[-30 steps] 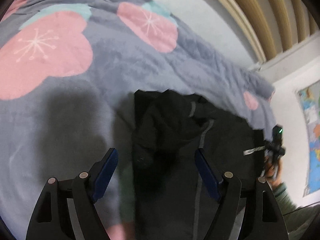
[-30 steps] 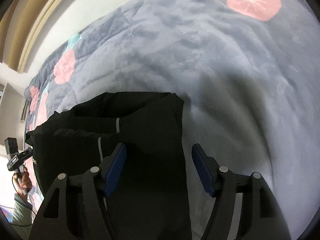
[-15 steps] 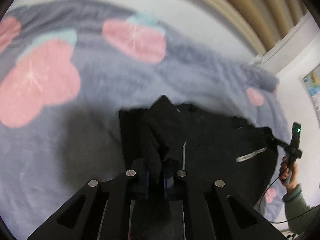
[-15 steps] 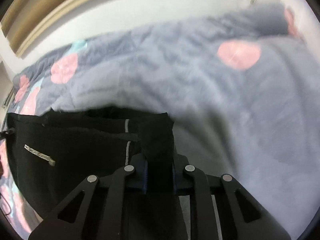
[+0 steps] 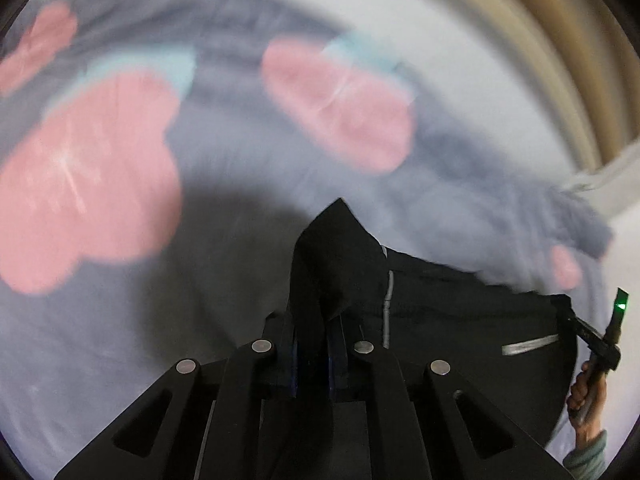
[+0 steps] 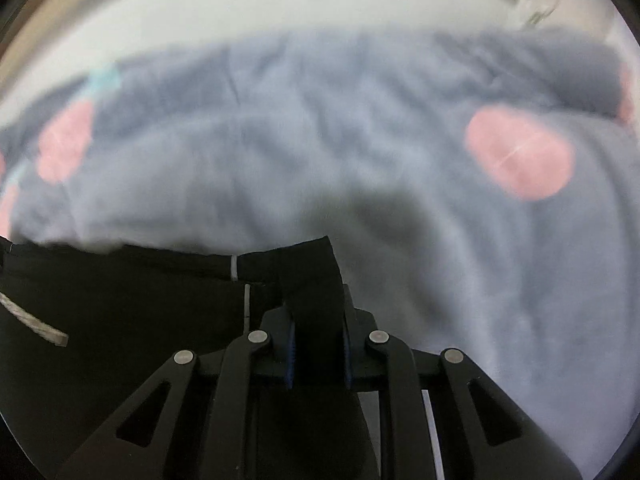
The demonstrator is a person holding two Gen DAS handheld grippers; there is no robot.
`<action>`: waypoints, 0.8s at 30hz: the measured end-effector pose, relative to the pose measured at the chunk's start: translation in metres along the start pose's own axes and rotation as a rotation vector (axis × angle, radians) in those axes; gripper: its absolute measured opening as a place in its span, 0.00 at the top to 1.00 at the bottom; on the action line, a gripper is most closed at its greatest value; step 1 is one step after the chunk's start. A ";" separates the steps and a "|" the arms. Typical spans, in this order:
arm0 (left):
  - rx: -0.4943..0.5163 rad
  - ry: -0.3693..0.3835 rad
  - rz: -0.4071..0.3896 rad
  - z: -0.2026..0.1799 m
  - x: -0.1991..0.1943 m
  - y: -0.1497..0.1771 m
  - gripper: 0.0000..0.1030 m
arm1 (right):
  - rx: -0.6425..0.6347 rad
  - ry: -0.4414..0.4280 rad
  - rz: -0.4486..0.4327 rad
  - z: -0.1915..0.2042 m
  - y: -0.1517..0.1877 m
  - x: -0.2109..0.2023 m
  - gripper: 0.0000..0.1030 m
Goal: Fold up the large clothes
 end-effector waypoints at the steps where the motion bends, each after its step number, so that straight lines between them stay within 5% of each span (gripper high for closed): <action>1: -0.014 -0.011 0.031 0.004 0.014 0.008 0.89 | -0.005 -0.006 0.025 0.002 0.006 0.011 0.81; 6: 0.029 -0.060 0.059 0.002 0.039 0.016 0.82 | -0.007 0.011 0.059 0.005 0.017 0.029 0.77; 10: 0.005 -0.005 0.068 0.007 0.031 0.009 0.78 | 0.054 -0.015 0.076 -0.010 0.015 0.018 0.64; 13: -0.096 0.021 0.009 0.027 -0.004 -0.004 0.58 | 0.137 -0.081 0.053 -0.025 0.014 -0.012 0.49; 15: -0.099 0.042 -0.056 0.033 -0.033 -0.009 0.58 | 0.149 -0.089 0.014 -0.032 0.014 -0.040 0.45; 19: -0.043 -0.028 -0.149 0.034 -0.090 -0.011 0.58 | 0.123 -0.079 -0.068 -0.026 0.021 -0.103 0.30; 24: 0.074 0.010 -0.162 -0.011 -0.130 0.023 0.58 | 0.097 -0.160 -0.096 0.023 0.041 -0.152 0.28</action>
Point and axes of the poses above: each gripper's, at about its wrist camera, not at the fingertips, and x roughly the way its jaws point, z to its left, y to its underside, the point moved 4 cm from there along x, roughly the way its jaws point, and after that the axes turned 14 degrees about -z, right-handed, at the moved point
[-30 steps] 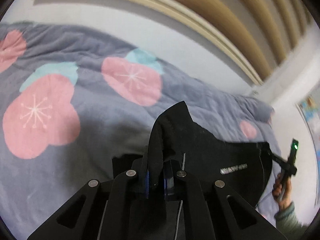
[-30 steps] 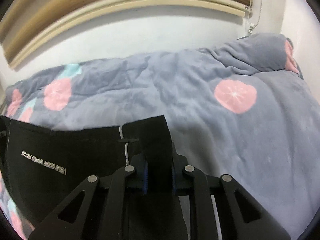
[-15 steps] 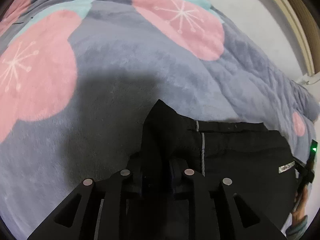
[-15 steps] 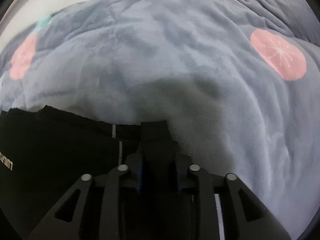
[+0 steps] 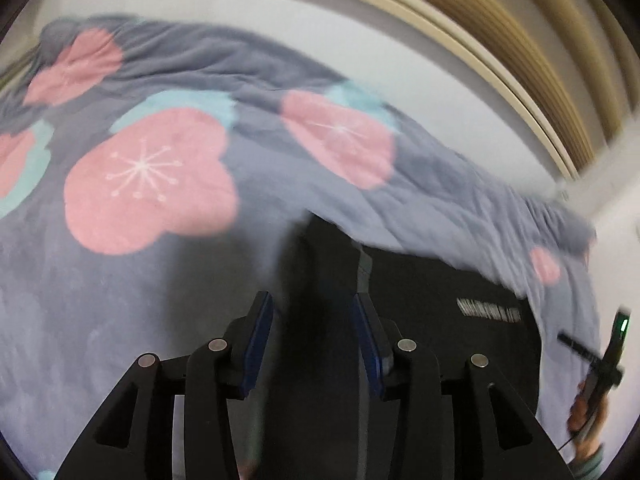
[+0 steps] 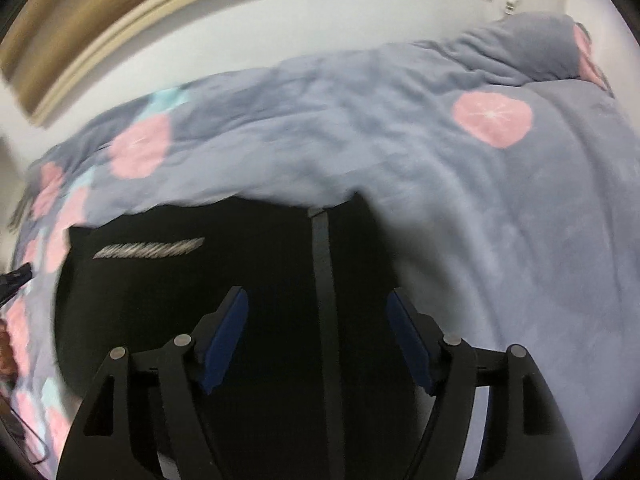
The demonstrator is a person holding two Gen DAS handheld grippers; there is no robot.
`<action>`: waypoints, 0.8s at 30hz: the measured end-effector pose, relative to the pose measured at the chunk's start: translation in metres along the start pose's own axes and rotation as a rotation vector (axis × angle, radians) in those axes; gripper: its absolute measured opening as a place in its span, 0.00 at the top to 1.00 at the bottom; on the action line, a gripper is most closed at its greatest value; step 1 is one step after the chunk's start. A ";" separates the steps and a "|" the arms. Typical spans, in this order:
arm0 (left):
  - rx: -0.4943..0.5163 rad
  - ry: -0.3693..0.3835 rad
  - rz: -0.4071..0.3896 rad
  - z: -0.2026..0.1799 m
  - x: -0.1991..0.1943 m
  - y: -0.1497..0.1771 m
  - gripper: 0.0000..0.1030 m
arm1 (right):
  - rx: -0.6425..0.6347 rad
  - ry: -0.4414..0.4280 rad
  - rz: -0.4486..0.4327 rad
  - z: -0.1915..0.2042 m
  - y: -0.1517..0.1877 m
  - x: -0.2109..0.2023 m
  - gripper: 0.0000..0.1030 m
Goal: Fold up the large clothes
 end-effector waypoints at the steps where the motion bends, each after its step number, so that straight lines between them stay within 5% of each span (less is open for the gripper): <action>1: 0.039 0.000 0.008 -0.011 -0.006 0.010 0.58 | -0.014 -0.010 0.001 0.013 0.006 -0.006 0.28; 7: 0.213 0.048 0.046 -0.110 -0.007 0.086 0.58 | -0.131 -0.008 0.060 0.073 0.047 0.013 0.28; 13: 0.290 -0.020 0.145 -0.135 0.047 0.143 0.57 | -0.213 0.083 0.124 0.082 0.082 0.056 0.23; 20: 0.261 -0.019 0.174 -0.128 0.064 0.149 0.56 | -0.194 0.077 0.131 0.073 0.088 0.067 0.16; 24: 0.259 0.016 0.150 -0.135 0.043 0.130 0.56 | -0.180 0.012 0.103 0.078 0.068 0.043 0.25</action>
Point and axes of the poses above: each gripper's, at about its wrist camera, not at the fingertips, and x roughly the way its jaws point, z to its left, y to its underside, the point moved 4 cm from there along x, roughly the way its jaws point, and after that the axes turned 14 degrees about -z, right-handed, at the moved point
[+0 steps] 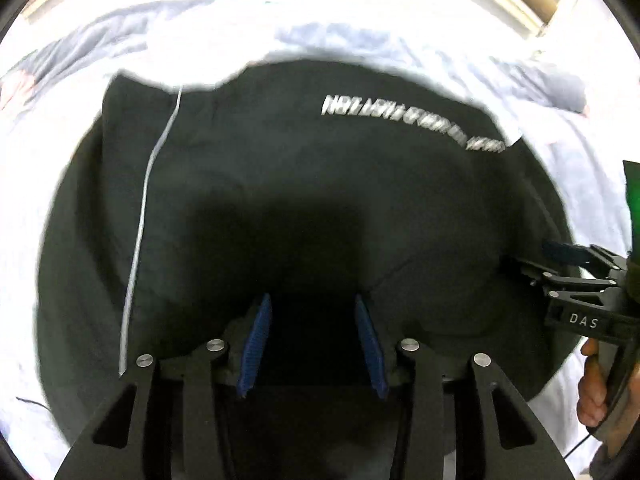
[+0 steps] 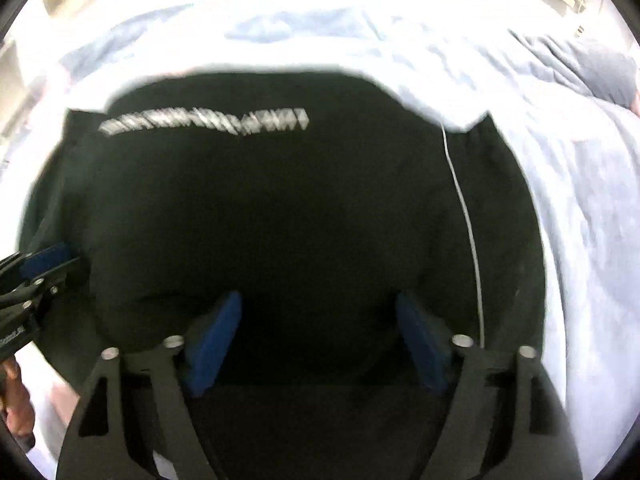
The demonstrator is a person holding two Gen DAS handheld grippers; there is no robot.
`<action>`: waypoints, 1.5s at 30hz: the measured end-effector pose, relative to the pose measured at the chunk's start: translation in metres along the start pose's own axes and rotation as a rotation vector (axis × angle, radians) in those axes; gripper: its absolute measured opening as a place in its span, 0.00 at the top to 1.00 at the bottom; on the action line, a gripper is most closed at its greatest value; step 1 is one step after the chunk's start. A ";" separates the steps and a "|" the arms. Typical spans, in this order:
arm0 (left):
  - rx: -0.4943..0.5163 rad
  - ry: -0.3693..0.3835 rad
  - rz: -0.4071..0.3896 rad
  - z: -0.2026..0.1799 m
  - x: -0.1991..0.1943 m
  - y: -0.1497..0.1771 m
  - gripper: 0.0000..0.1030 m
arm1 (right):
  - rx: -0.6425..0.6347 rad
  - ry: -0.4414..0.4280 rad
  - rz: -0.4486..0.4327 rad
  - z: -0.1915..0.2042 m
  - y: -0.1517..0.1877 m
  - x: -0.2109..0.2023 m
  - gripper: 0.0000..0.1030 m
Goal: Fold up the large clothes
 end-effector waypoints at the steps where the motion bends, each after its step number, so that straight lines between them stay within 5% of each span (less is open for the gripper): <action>1: 0.011 0.000 -0.029 -0.002 -0.009 -0.010 0.56 | 0.010 -0.014 -0.028 -0.001 -0.010 -0.008 0.25; 5: 0.001 0.017 -0.103 -0.008 -0.023 -0.051 0.56 | 0.048 -0.021 -0.091 -0.004 -0.050 -0.008 0.25; 8: -0.007 -0.019 -0.094 -0.002 -0.005 -0.069 0.56 | 0.064 0.008 -0.060 0.000 -0.068 0.022 0.25; 12: -0.086 -0.003 0.027 0.019 0.050 -0.059 0.55 | 0.138 -0.035 0.060 -0.005 -0.055 0.077 0.23; 19: -0.124 0.007 0.043 0.025 0.078 -0.046 0.53 | 0.132 -0.039 0.058 -0.004 -0.048 0.090 0.19; 26: -0.098 0.060 -0.046 0.027 0.019 -0.051 0.52 | 0.188 -0.105 0.001 -0.031 -0.039 0.029 0.19; 35: -0.124 -0.027 -0.097 0.080 -0.069 -0.023 0.43 | 0.208 -0.011 -0.024 -0.091 0.011 -0.044 0.19; 41: -0.195 -0.079 -0.057 0.126 -0.085 0.004 0.40 | 0.280 0.014 0.034 -0.130 0.047 -0.046 0.19; 45: -0.333 -0.012 -0.022 0.156 -0.076 0.021 0.32 | 0.317 -0.006 0.075 -0.146 0.067 -0.035 0.19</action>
Point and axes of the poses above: each gripper's, at about its wrist camera, not at the fingertips, and x roughly the way its jaws point, z to its left, y to its underside, the point moved 4 cm from there along x, roughly the way its jaws point, and after that the axes turned 14 degrees about -z, right-handed, at the moved point
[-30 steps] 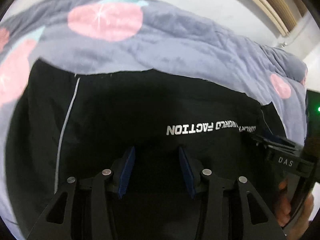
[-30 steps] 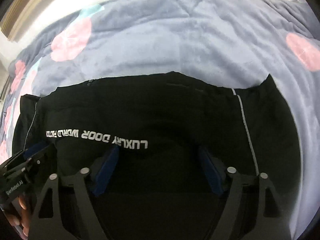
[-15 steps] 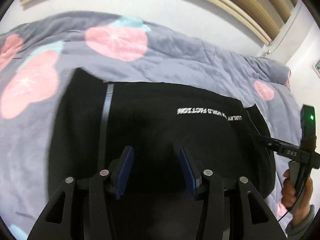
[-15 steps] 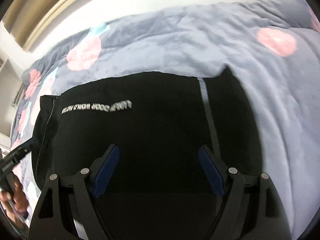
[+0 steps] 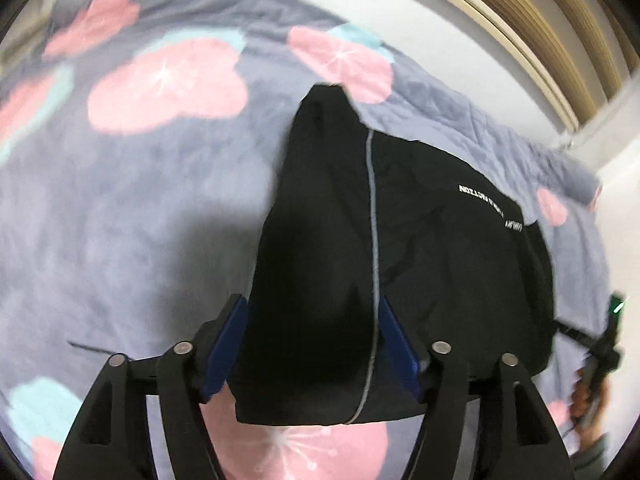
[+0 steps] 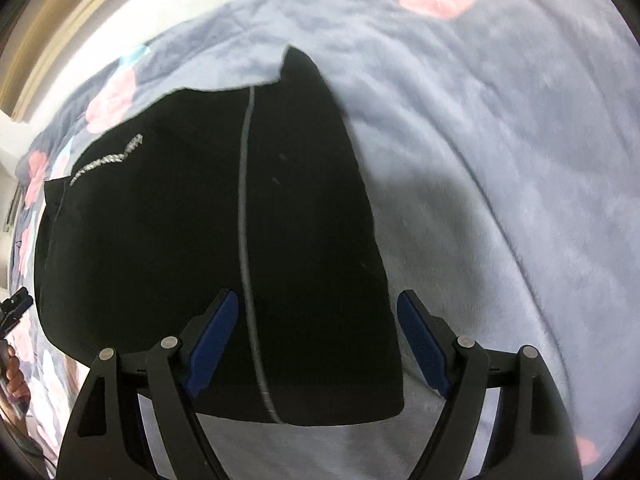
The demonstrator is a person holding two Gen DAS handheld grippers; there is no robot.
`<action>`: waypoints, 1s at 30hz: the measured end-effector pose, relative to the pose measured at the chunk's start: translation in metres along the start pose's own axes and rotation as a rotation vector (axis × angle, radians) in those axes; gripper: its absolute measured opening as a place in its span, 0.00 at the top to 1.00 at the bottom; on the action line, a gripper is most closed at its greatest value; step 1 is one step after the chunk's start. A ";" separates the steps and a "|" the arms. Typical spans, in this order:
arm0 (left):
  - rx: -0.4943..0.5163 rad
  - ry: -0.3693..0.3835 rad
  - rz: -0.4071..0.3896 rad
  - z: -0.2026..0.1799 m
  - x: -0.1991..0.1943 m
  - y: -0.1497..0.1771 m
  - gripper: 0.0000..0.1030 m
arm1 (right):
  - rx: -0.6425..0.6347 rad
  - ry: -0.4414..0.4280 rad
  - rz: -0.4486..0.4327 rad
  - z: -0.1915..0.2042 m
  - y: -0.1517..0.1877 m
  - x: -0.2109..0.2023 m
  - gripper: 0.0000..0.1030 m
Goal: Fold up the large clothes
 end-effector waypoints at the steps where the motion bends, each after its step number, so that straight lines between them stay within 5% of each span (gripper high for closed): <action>1: -0.032 0.005 0.014 0.007 0.005 0.002 0.32 | 0.013 -0.015 0.004 -0.002 0.001 0.002 0.19; 13: -0.141 0.134 0.131 0.019 0.062 0.014 0.26 | 0.095 -0.123 0.022 -0.008 -0.007 0.027 0.09; 24: -0.194 0.204 0.210 0.030 0.093 0.020 0.16 | 0.286 -0.386 0.167 -0.010 -0.001 0.085 0.00; 30: -0.241 0.231 0.230 0.036 0.107 0.019 0.06 | 0.310 -0.433 0.181 -0.003 -0.003 0.097 0.00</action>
Point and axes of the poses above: each gripper's, at about its wrist camera, not at the fingertips, and x roughly the way its jaws point, z to its left, y to its underside, the point moved 4 cm from there along x, roughly the way its jaws point, and after that the axes turned 14 degrees about -z, right-handed, at the moved point
